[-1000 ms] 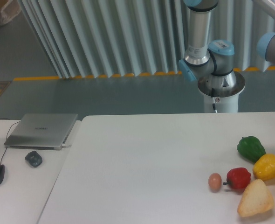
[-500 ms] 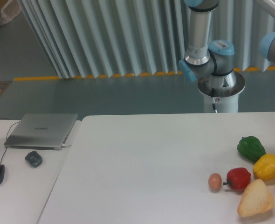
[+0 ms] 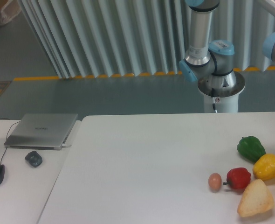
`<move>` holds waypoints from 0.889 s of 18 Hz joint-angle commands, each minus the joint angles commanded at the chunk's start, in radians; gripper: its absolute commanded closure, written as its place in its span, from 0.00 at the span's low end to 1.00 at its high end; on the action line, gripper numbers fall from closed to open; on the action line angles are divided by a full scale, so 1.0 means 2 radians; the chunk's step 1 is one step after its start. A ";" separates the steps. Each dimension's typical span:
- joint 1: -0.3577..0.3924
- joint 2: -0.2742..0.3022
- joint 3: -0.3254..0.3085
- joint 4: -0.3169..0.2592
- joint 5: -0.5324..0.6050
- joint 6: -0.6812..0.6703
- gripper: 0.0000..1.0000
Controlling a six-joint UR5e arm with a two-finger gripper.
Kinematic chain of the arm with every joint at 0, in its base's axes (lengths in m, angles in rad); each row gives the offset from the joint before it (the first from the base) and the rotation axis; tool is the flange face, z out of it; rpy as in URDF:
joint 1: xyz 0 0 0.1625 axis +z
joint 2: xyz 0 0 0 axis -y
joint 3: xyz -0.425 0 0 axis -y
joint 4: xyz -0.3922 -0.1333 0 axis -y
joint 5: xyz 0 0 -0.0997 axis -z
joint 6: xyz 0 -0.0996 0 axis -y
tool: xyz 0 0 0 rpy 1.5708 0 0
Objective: Place the yellow pepper in a basket
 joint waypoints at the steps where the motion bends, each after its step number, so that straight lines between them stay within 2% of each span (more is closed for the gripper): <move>1: -0.022 -0.013 0.015 0.000 -0.002 -0.044 0.00; 4: -0.077 -0.059 0.071 0.005 0.000 -0.143 0.00; 6: -0.088 -0.065 0.082 0.005 0.003 -0.166 0.00; 7: -0.089 -0.064 0.080 0.000 0.008 -0.168 0.00; 9: -0.096 -0.055 0.058 -0.030 0.040 -0.164 0.00; 11: -0.102 -0.058 0.055 -0.052 0.062 -0.162 0.00; 16: -0.108 -0.064 0.038 -0.062 0.086 -0.161 0.00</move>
